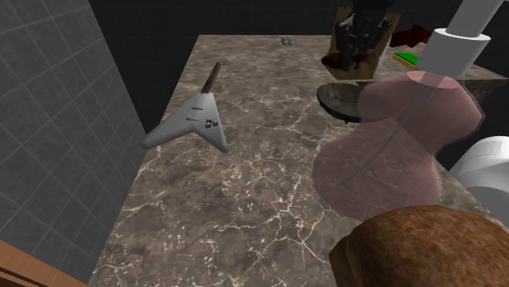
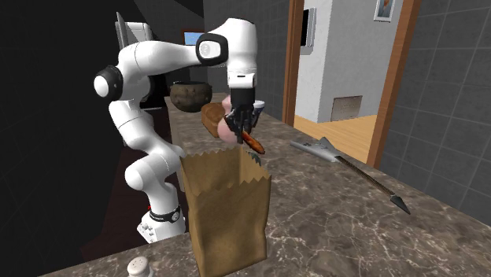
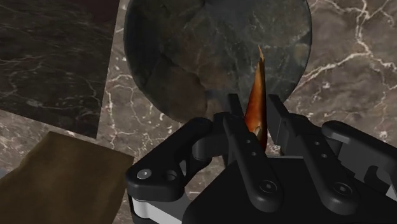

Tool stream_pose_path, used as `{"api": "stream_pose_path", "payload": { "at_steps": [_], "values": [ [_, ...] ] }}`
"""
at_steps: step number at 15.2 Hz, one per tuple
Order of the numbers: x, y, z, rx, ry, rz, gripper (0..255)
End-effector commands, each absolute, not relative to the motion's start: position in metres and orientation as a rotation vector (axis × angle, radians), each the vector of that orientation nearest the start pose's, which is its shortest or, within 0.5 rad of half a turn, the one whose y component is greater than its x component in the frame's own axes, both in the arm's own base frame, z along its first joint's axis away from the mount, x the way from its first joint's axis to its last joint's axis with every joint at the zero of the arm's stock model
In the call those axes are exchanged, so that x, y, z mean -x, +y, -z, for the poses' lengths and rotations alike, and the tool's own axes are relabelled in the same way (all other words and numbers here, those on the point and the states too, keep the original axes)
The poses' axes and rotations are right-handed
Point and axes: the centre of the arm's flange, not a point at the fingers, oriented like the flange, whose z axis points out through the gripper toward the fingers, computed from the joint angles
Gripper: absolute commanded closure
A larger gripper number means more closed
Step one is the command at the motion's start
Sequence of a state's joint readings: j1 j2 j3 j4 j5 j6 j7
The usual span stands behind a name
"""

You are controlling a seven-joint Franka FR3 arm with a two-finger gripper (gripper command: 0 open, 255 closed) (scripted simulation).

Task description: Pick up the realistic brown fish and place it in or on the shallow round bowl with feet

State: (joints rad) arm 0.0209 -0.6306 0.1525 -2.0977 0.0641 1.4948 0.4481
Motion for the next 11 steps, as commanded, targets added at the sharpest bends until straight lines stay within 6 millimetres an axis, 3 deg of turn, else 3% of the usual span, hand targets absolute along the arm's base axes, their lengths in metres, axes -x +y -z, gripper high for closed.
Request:
{"api": "stream_pose_path", "payload": {
  "at_steps": [1, 2, 11],
  "values": [
    [-0.315, 0.073, -0.651, 3.125, 0.466, 0.044, 255],
    [-0.308, 0.068, -0.650, 3.125, 0.466, 0.044, 255],
    [-0.308, 0.068, -0.603, 3.125, 0.466, 0.044, 255]
  ]
}}
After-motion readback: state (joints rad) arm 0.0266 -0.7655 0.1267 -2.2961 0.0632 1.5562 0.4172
